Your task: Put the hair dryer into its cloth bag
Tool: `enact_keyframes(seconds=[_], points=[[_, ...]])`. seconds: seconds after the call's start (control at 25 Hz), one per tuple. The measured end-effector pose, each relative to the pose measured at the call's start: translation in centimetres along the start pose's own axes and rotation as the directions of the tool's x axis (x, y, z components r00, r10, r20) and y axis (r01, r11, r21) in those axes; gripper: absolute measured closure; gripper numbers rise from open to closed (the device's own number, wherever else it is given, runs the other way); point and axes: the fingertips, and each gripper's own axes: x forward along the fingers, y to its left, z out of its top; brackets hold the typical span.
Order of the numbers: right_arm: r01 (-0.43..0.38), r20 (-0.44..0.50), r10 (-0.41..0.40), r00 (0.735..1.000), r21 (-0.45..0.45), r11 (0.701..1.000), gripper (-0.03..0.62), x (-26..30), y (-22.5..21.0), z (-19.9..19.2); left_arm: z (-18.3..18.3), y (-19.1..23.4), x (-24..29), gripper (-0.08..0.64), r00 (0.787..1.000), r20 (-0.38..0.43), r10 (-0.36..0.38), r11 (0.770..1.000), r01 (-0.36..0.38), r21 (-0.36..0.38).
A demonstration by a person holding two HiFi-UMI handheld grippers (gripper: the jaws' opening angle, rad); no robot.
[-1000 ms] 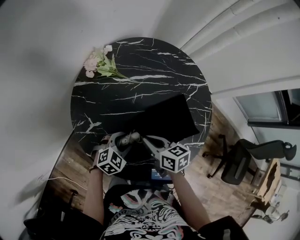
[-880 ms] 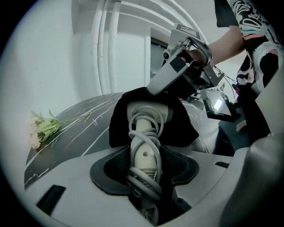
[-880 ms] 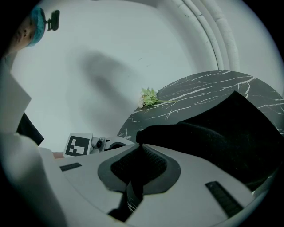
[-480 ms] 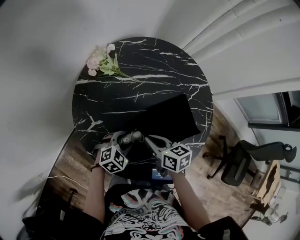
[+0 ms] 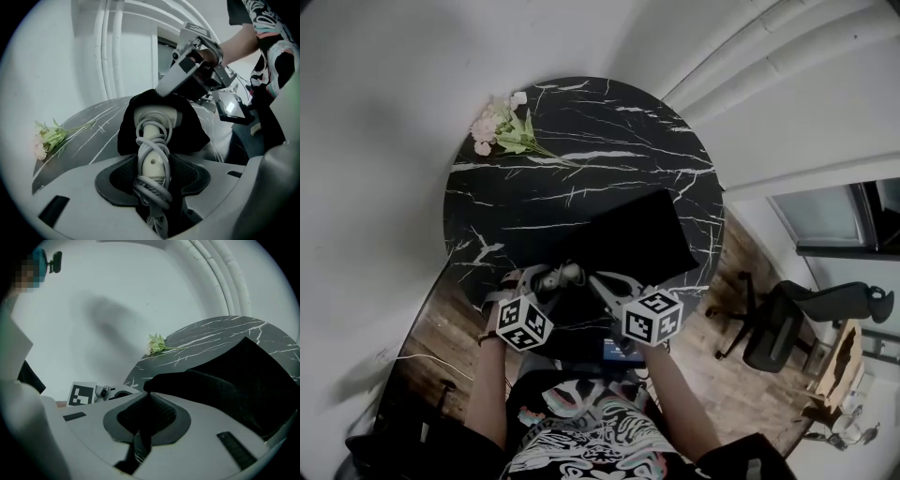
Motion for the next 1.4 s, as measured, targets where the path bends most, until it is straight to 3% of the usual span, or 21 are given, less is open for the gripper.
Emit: enact_keyframes(seconds=[0.08,0.24,0.36,0.52,0.68,0.84,1.04,1.4], points=[[0.000,0.003,0.000,1.000,-0.003,1.000,0.566,-0.1,-0.1,0.1,-0.5,0.0,-0.8,0.336,1.000,-0.010,0.024,1.000,-0.024,-0.008],[-0.003,0.001,0.003,1.000,-0.003,1.000,0.566,0.0,-0.2,0.1,-2.2,0.5,-3.3,0.242,0.999,-0.002,0.044,0.990,-0.044,-0.133],[-0.004,-0.002,0.004,1.000,-0.002,1.000,0.566,0.2,-0.2,0.0,-4.4,0.1,-3.3,0.249,0.997,-0.080,0.005,0.992,-0.015,-0.122],[-0.006,-0.011,0.006,1.000,-0.010,1.000,0.566,0.4,0.1,-0.1,-5.0,-0.2,-2.4,0.321,0.995,-0.101,-0.024,0.996,0.015,-0.092],[-0.005,-0.019,0.005,1.000,-0.016,1.000,0.566,0.4,-0.1,-0.3,-4.7,0.1,-2.2,0.399,0.997,-0.066,-0.030,0.991,0.021,-0.133],[-0.009,-0.025,0.008,1.000,-0.016,1.000,0.566,0.6,0.1,-0.3,-3.6,0.1,-2.3,0.407,0.999,-0.015,-0.034,0.985,0.031,-0.171],[-0.001,-0.045,-0.002,0.999,-0.055,0.998,0.566,0.8,0.3,-0.5,-1.0,0.0,-1.4,0.411,0.998,0.046,-0.031,0.986,0.038,-0.163],[-0.005,-0.041,0.003,0.999,-0.047,0.999,0.566,1.0,0.5,-0.5,1.6,0.0,0.4,0.413,0.996,0.084,-0.040,0.985,0.053,-0.165]])
